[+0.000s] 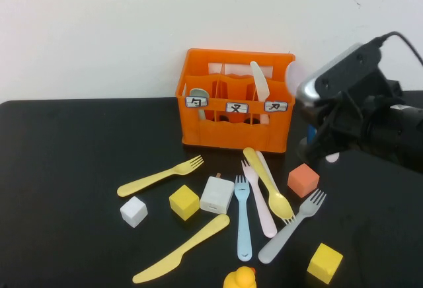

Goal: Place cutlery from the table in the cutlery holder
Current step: Place the spoon on the box

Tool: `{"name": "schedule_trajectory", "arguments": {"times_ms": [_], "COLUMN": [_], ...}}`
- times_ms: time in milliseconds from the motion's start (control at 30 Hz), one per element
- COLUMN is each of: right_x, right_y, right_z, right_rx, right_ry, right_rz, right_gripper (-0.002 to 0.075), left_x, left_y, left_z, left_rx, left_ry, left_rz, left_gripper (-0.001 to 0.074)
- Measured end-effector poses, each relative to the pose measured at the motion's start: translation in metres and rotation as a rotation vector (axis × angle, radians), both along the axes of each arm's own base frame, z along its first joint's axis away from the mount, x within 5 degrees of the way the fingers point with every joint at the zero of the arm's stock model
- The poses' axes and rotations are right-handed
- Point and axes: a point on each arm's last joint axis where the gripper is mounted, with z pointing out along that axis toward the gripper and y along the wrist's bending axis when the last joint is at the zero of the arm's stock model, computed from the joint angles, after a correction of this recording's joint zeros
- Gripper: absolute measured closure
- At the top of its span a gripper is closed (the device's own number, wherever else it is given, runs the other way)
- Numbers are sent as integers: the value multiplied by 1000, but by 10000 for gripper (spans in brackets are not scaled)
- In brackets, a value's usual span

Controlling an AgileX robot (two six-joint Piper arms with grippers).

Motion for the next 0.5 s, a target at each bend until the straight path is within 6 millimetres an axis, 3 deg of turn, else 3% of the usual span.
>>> {"name": "schedule_trajectory", "arguments": {"times_ms": [133, 500], "right_x": [1, 10], "right_y": [0, 4], "right_z": [2, 11], "right_rx": [64, 177], "right_ry": [-16, -78], "right_rz": [-120, -172], "right_gripper": [599, 599], "left_x": [0, 0], "left_y": [0, 0], "left_z": [0, 0], "left_rx": [0, -2], "left_ry": [0, 0], "left_rz": [0, 1], "left_gripper": [736, 736]}}
